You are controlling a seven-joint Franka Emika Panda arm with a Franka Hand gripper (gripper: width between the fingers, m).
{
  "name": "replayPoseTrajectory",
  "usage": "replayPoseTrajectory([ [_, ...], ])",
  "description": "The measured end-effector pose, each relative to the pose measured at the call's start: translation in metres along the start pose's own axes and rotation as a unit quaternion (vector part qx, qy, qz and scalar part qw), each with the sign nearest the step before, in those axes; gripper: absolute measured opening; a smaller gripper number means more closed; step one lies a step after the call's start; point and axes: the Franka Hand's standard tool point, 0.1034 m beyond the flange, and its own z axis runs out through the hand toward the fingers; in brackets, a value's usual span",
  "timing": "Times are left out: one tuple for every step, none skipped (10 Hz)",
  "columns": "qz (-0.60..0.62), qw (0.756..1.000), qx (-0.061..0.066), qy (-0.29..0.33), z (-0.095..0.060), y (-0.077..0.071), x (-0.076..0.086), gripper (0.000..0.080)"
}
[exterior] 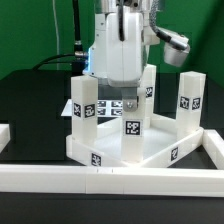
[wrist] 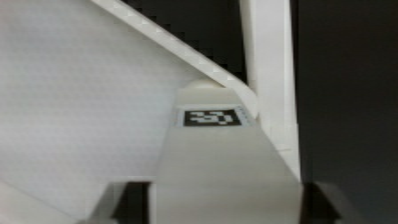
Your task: Assemble desk
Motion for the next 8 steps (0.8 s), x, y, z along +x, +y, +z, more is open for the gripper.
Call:
replayPoseTrajectory([
  [-0.003,1.000,0.000,0.000,0.0000,0.0000,0.0000,0.0475],
  [-0.021,1.000,0.000,0.000,0.0000,-0.0001,0.0009,0.0609],
  [-0.076,0.997,-0.001,0.001,0.0001,0.0002,0.0010,0.0637],
  [-0.131,0.991,-0.001,0.002,0.0000,0.0002,0.0010,0.0637],
  [-0.184,0.983,-0.002,0.003,-0.0003,-0.0001,0.0002,0.0647],
  [-0.235,0.972,-0.002,0.005,-0.0005,-0.0006,0.0001,0.0647],
  [-0.273,0.962,-0.001,0.005,-0.0004,-0.0007,0.0003,0.0648],
  [-0.294,0.956,0.000,0.006,-0.0005,-0.0011,0.0000,0.0648],
])
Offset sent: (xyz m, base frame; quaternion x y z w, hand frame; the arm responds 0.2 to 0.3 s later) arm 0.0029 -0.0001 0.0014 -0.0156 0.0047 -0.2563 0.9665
